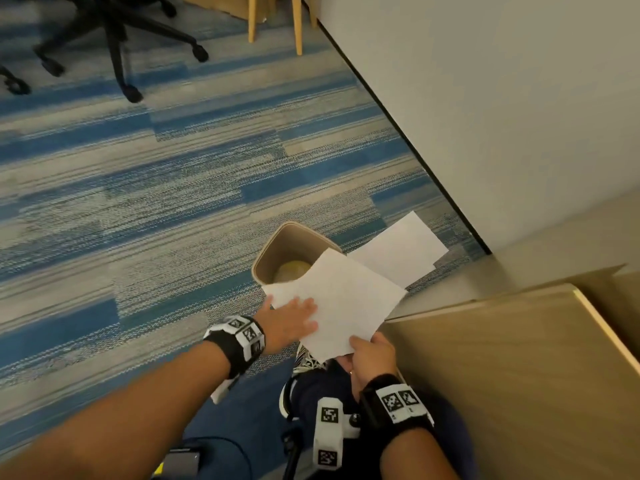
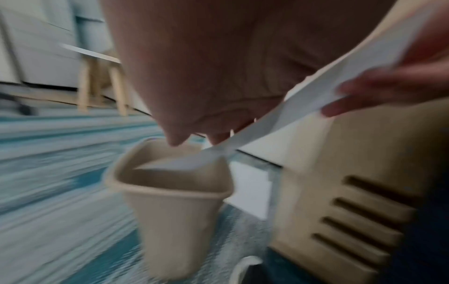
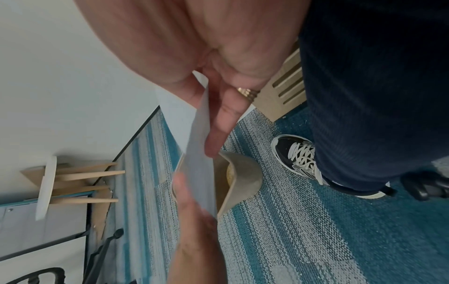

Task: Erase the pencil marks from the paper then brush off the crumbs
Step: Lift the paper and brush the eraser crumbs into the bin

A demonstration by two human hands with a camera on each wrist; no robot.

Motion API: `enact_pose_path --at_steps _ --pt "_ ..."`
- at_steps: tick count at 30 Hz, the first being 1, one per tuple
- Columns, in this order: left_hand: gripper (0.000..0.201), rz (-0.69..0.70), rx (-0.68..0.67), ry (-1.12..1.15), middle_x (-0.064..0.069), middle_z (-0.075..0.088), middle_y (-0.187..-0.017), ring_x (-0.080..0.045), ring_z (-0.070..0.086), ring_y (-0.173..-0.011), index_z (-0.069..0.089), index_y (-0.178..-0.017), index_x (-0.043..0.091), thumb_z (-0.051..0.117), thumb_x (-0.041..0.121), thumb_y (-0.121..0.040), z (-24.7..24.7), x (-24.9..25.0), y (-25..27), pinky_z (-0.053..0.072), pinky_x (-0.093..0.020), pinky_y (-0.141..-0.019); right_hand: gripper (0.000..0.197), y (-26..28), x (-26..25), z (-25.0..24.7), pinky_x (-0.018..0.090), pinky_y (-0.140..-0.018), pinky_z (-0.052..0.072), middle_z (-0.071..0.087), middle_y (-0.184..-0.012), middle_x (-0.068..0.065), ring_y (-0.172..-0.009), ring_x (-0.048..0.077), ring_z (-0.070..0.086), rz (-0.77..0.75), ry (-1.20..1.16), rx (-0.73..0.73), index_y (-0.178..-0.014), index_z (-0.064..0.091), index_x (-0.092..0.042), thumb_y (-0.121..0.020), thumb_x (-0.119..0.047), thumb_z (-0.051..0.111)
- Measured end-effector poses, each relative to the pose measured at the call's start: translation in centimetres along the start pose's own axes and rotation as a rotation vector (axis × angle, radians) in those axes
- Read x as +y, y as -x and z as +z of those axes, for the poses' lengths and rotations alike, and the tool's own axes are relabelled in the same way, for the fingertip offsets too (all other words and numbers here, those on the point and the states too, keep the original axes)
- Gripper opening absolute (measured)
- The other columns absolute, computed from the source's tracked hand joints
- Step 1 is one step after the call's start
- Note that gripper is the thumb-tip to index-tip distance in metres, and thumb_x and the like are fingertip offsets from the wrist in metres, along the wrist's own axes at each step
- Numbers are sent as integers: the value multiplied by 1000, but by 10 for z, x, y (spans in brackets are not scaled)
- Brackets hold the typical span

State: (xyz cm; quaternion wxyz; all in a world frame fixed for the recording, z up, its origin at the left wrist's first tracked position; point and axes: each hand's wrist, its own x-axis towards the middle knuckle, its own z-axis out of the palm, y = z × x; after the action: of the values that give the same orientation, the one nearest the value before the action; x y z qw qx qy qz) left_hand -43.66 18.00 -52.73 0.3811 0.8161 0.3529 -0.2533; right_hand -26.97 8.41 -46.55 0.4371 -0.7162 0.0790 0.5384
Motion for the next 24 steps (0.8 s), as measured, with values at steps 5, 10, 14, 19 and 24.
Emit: enact_pose_path --at_steps 5,10,14,19,24 --pt "116 80 154 253 8 -17 -166 -17 -15 -153 -1 -161 28 -8 96 -67 -24 -8 -4 -11 -50 -121 37 -5 1 1 36 -62 58 71 -112 16 -93 33 68 -13 9 0 -92 67 -17 -99 14 48" --pt "107 113 -42 15 11 -15 -167 -17 -11 -154 -3 -160 34 -9 92 -71 -17 -3 1 -10 -54 -121 38 -7 4 0 36 -62 59 73 -113 14 -104 38 70 -25 -6 -3 -94 69 -19 -98 13 49" --pt "101 -235 112 144 3 -15 -168 -28 -5 -155 0 -161 25 7 87 -82 -29 -40 -10 3 -63 -120 34 -12 6 -1 36 -62 59 72 -116 16 -107 40 68 -33 19 1 -94 68 -18 -98 12 51" --pt "78 357 71 230 20 -19 -164 -4 -17 -151 -8 -158 39 11 77 -93 -13 28 9 -15 -35 -119 37 -12 9 -2 36 -62 61 76 -110 14 -102 37 73 -61 -28 -46 -106 72 -14 -97 13 49" --pt "95 -103 20 68 5 -5 -170 -25 -1 -155 1 -161 30 4 83 -82 -5 -11 -17 -2 -66 -118 37 -13 9 -3 39 -66 60 74 -109 14 -100 37 70 -35 24 -24 -94 69 -15 -96 14 48"
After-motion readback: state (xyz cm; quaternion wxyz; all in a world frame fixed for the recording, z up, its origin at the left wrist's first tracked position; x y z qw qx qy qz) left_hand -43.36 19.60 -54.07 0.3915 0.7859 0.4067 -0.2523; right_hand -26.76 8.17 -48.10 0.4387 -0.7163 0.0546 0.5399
